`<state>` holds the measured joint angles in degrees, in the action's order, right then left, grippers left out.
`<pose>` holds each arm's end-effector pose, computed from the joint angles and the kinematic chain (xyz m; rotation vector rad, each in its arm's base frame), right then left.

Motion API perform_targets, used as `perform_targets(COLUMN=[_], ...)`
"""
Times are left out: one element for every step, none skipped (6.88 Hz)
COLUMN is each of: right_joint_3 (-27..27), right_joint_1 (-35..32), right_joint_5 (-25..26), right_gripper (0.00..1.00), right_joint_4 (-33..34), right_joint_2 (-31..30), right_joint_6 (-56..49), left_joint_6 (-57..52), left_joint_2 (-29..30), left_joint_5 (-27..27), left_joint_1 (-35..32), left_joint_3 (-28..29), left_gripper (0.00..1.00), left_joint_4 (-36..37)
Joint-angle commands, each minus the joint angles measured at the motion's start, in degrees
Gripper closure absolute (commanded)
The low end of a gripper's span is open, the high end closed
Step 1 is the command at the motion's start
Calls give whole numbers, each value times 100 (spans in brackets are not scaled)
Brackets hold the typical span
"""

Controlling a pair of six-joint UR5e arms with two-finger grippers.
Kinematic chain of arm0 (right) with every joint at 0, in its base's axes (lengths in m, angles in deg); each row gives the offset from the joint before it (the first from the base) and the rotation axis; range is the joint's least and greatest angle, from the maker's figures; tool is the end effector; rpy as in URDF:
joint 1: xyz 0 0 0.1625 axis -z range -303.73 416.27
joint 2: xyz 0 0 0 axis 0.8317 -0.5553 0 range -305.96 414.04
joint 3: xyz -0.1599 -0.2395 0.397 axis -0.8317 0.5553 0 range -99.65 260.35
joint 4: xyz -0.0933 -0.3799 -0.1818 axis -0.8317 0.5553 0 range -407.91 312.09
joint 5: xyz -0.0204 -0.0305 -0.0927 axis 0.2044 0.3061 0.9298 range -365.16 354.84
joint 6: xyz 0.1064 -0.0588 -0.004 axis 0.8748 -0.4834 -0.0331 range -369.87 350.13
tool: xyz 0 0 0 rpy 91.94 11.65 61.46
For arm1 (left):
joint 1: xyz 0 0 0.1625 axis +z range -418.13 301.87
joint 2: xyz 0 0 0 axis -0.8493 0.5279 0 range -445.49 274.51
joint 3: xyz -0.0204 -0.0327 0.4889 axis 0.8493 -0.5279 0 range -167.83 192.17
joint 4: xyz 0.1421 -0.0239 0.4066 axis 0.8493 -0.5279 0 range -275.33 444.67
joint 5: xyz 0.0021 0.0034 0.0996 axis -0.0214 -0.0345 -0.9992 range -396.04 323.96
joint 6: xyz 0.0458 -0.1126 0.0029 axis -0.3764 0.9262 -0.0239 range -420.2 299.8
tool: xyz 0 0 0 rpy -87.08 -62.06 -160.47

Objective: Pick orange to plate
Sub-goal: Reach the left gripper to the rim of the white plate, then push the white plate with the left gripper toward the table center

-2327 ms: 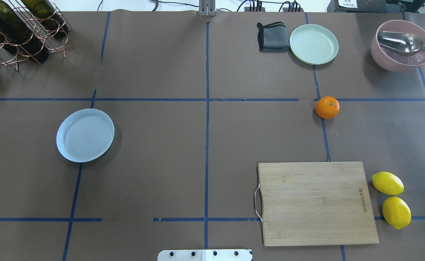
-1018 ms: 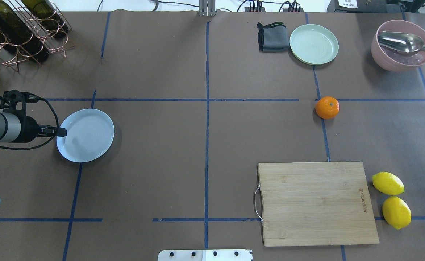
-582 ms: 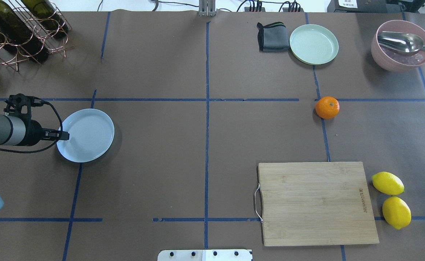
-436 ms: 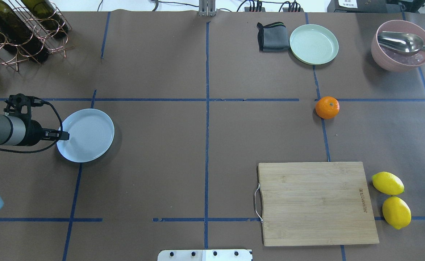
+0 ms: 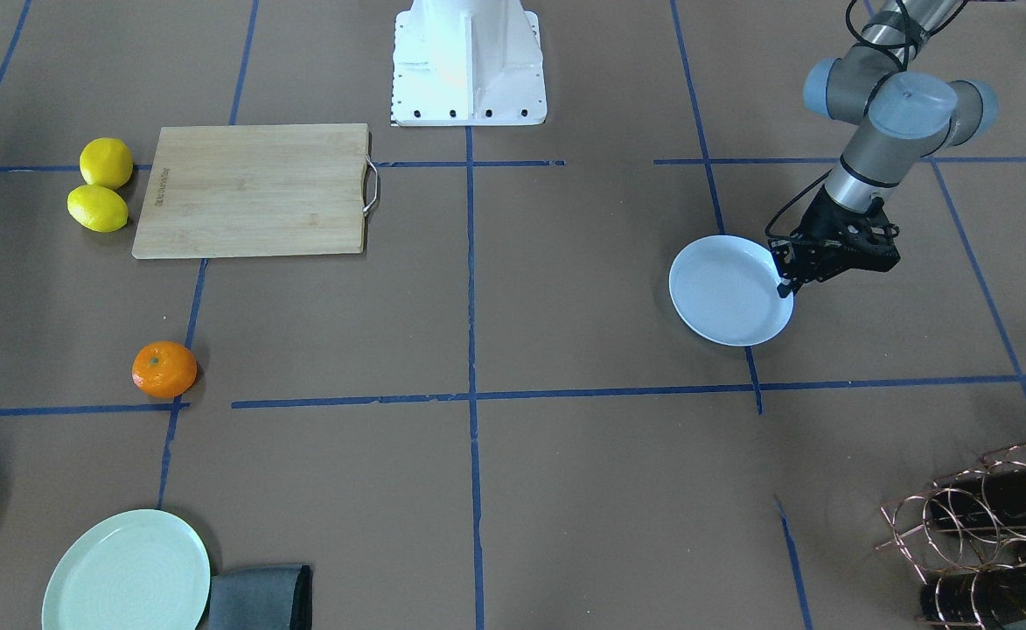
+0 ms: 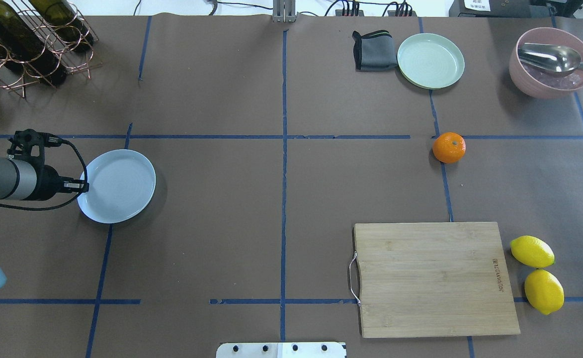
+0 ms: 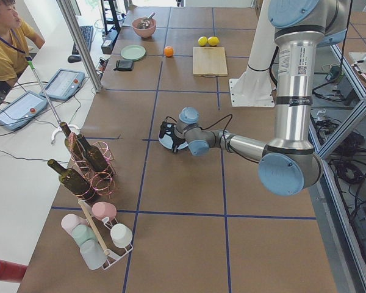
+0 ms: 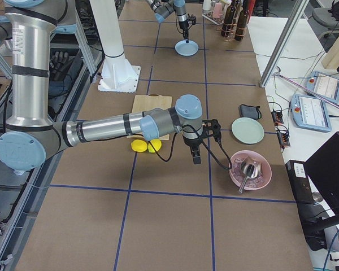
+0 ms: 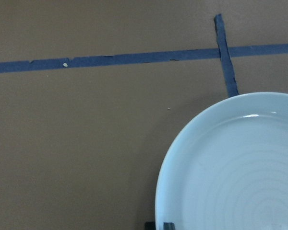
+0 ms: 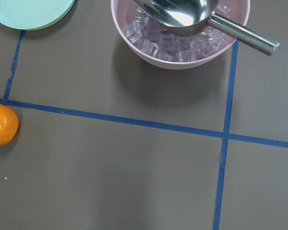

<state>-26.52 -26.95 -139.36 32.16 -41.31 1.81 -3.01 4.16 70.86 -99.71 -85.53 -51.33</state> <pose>-0.0086 -0.4832 0.6136 0.2287 -0.8088 -0.0641 0.3516 -0.4427 0.5899 0.3404 0.9006 -0.0037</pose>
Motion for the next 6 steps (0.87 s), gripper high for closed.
perform_targets(right_joint_3=[-27, -27, -27, -27, -1, 0], right_joint_1=[-1, -1, -10, -10, -10, -10], right_joint_5=[-1, -10, -10, -19, -54, -115], right_gripper=[0, 0, 0, 0, 0, 0], right_joint_4=[0, 0, 0, 0, 0, 0], right_joint_2=[-1, -1, -1, -1, -1, -19], right_joint_6=[1, 1, 1, 1, 1, 1], left_joint_6=[72, 107, 438, 685, 1123, 1684], left_joint_2=[174, 489, 936, 1689, 2366, 2887], left_joint_5=[24, 15, 15, 7, -2, -46], left_joint_1=[-17, -35, -35, 0, 166, 672], left_joint_3=[-380, -364, -338, -242, 64, 502], left_gripper=[100, 100, 100, 100, 100, 100], left_joint_4=[81, 117, 465, 1121, 1397, 1400])
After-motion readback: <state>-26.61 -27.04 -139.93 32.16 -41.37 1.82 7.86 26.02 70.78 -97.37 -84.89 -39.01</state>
